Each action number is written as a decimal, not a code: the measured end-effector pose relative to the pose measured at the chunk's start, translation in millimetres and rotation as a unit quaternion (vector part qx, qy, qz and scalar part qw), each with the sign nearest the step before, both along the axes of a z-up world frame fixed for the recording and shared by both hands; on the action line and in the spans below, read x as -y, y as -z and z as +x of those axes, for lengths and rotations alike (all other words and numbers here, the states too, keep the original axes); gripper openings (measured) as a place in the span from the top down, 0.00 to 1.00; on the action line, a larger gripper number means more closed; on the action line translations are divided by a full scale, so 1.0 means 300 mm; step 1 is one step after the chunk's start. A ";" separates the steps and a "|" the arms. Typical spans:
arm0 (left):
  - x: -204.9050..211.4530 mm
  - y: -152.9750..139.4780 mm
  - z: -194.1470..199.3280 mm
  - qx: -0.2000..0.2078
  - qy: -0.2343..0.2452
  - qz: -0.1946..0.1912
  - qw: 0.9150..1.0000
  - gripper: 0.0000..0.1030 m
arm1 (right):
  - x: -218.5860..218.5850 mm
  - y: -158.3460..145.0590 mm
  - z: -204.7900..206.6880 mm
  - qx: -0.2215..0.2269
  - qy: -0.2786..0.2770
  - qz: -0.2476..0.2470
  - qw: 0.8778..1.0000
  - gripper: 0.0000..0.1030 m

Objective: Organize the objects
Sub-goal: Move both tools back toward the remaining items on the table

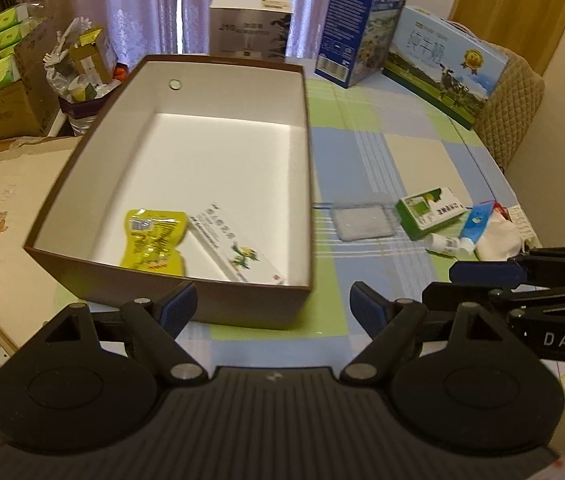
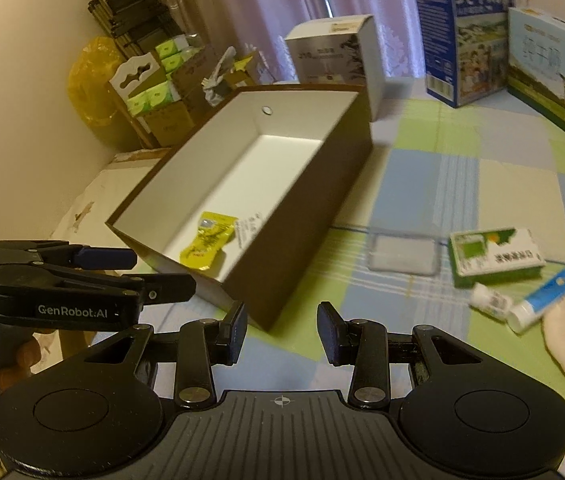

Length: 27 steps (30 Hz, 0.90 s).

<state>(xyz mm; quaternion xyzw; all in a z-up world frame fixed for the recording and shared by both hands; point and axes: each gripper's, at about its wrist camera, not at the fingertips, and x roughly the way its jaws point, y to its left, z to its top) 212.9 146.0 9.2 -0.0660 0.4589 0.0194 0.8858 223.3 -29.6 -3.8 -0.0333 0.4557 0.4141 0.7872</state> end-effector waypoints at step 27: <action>0.410 0.083 0.074 -0.036 0.044 -0.005 0.998 0.22 | 0.454 0.061 0.105 -0.043 0.063 -0.023 0.997 0.65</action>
